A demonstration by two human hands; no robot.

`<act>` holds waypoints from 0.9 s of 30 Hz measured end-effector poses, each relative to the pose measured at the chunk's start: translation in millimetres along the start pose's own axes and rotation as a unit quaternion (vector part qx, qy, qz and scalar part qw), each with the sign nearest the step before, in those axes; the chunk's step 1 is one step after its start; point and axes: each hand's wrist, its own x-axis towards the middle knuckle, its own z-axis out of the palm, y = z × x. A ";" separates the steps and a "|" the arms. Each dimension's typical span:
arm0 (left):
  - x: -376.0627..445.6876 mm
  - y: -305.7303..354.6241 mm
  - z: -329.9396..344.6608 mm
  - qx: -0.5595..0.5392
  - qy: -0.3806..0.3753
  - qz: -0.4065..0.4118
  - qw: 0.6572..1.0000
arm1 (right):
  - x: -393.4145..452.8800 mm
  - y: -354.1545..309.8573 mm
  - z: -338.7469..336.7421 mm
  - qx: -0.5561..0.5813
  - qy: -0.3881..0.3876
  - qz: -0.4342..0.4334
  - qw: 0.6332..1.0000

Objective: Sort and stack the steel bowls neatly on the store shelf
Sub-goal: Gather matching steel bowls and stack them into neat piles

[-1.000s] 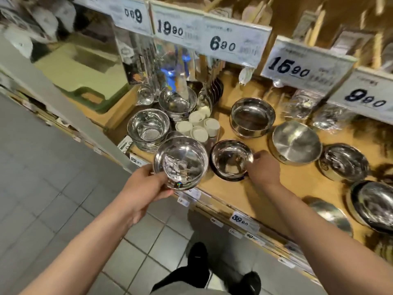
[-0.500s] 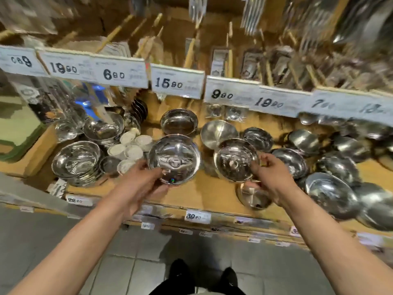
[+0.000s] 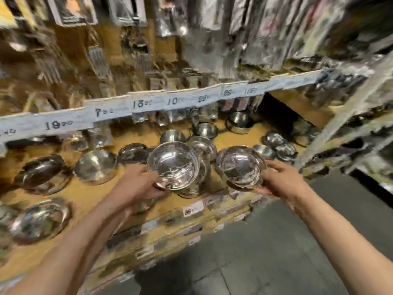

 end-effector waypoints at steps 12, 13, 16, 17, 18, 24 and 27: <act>24.0 11.4 213.1 -0.054 -0.088 -0.115 0.988 | 35.4 64.3 -196.9 0.063 0.082 0.055 0.993; 30.1 12.6 216.9 -0.059 -0.082 -0.127 0.987 | 44.1 66.4 -197.9 0.068 0.080 0.059 0.993; 53.2 20.9 221.9 -0.056 -0.063 -0.137 0.987 | 75.6 68.8 -195.4 0.067 0.065 0.071 0.993; 62.1 23.8 222.4 -0.060 -0.064 -0.140 0.986 | 87.4 68.7 -193.3 0.067 0.061 0.074 0.993; 71.1 26.7 222.8 -0.064 -0.064 -0.145 0.985 | 99.3 67.8 -191.1 0.070 0.056 0.076 0.993; 120.7 51.9 226.8 -0.121 -0.040 -0.149 0.981 | 175.7 47.9 -176.4 0.088 0.044 0.086 0.991; 138.7 65.4 226.1 -0.143 0.003 -0.140 0.980 | 205.7 34.4 -168.1 0.094 0.015 0.087 0.992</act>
